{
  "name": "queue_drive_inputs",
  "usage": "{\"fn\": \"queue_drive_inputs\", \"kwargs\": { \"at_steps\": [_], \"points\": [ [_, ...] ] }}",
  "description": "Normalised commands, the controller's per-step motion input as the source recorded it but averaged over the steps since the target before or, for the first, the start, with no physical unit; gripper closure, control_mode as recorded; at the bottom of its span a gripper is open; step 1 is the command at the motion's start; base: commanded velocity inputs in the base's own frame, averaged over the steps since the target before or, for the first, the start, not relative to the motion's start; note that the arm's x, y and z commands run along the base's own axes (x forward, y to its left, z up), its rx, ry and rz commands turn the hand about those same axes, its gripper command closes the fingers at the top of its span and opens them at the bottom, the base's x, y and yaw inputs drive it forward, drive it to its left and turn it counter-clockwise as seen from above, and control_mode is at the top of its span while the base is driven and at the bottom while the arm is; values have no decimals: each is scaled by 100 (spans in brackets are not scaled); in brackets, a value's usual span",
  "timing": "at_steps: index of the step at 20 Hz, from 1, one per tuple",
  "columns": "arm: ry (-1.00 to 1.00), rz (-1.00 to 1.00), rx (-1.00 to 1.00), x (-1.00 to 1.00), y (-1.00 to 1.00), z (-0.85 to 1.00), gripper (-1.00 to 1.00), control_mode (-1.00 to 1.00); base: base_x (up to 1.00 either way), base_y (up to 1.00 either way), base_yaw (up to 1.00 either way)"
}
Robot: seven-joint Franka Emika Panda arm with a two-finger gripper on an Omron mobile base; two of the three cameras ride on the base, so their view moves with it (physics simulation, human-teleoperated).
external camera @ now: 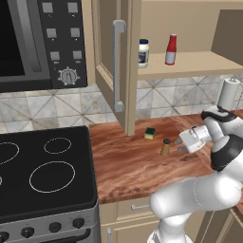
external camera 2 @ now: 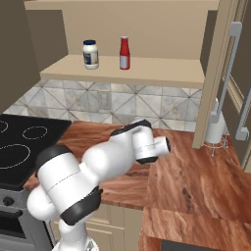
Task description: There are various items on the counter. Only move the condiments/shakers into the cabinet.
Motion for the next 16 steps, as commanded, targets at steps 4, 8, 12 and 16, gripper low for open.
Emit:
{"fn": "queue_drive_inputs", "kwargs": {
  "at_steps": [4,8,12,16],
  "points": [
    [0,1,0,5,0,-1,-100,-100,0,0,0],
    [0,2,0,0,0,-6,-100,-100,0,0,0],
    [0,2,0,0,0,-7,-100,-100,0,0,0],
    [0,1,0,0,8,-2,-100,-100,0,0,0]
  ]
}}
